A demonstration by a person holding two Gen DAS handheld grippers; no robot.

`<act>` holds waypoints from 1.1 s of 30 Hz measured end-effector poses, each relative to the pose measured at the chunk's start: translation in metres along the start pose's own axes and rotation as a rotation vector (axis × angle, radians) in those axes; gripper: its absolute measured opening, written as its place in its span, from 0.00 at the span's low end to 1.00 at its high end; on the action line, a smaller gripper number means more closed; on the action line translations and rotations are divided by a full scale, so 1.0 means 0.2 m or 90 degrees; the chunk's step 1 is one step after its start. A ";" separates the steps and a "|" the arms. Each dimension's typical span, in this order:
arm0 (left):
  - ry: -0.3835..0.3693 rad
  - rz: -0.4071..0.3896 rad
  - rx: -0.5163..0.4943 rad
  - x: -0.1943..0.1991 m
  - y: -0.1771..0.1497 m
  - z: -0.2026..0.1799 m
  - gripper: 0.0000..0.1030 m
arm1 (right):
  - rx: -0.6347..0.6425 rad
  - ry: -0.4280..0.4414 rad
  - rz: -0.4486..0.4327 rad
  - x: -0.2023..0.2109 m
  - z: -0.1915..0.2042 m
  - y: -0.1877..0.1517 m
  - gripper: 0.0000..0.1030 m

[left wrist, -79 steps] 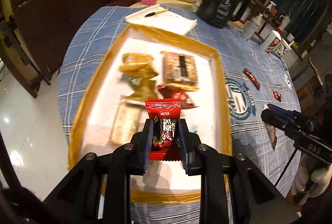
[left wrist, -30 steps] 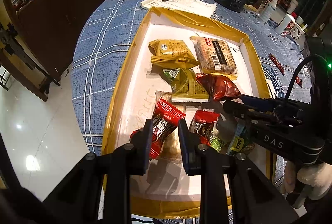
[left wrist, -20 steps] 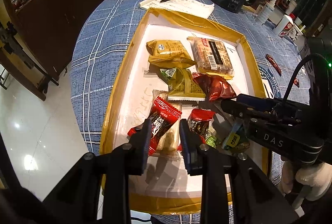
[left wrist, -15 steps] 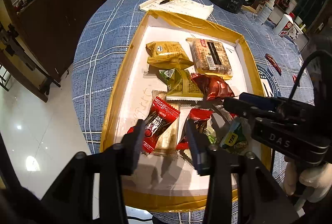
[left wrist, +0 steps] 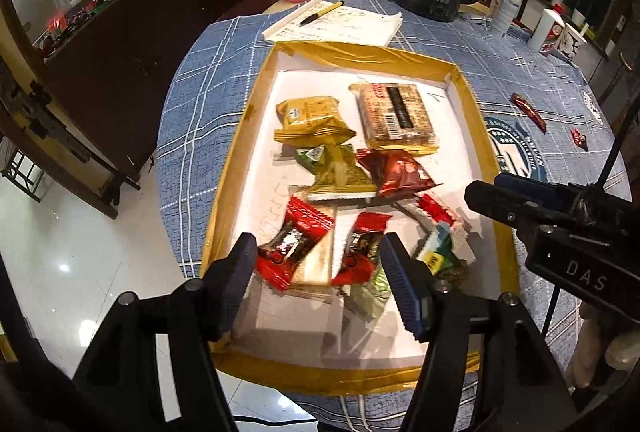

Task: Organize snacks
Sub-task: 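Carry both candies over the white tray and open both tools to drop them, then move both open tools away from the tray toward the remaining candies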

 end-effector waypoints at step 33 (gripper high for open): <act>0.060 -0.004 -0.098 0.20 -0.21 -0.55 0.63 | -0.106 0.050 -0.064 0.32 -0.48 -0.30 0.40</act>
Point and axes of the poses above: each gripper's, at about its wrist camera, not at the fingertips, and x roughly against the way its jaws point, z to its left, y to its top, the point moved 10 cm from there along -x, roughly the way its jaws point, and after that the axes turned 15 degrees about x, right-handed, at the moved point
